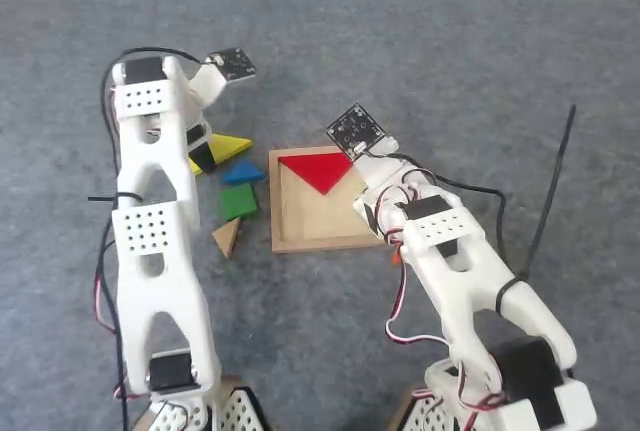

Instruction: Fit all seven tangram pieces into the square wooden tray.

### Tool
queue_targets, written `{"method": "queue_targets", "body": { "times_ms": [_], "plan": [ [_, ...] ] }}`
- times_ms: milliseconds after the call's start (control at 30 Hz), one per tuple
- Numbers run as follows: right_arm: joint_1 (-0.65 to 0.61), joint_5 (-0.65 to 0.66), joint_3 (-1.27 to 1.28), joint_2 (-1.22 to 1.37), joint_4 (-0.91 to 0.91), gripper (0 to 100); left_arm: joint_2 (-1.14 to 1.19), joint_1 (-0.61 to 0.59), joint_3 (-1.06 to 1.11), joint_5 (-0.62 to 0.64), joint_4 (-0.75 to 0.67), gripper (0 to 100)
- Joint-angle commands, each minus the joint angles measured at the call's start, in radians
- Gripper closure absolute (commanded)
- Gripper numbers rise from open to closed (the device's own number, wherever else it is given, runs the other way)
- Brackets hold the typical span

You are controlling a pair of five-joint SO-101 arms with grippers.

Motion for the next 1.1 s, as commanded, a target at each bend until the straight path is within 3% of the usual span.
{"method": "queue_targets", "body": {
  "times_ms": [0,900,1067],
  "plan": [
    [0.012,0.018,-0.008,-0.054,-0.021,98.8,0.005,-0.002,-0.041,-0.014,0.032,77],
    [0.016,0.018,-0.006,-0.054,-0.033,98.8,-0.031,0.058,-0.174,-0.026,0.032,72],
    [0.018,0.018,-0.006,-0.054,-0.035,98.8,0.044,0.051,-0.177,-0.012,-0.118,72]
  ]
}}
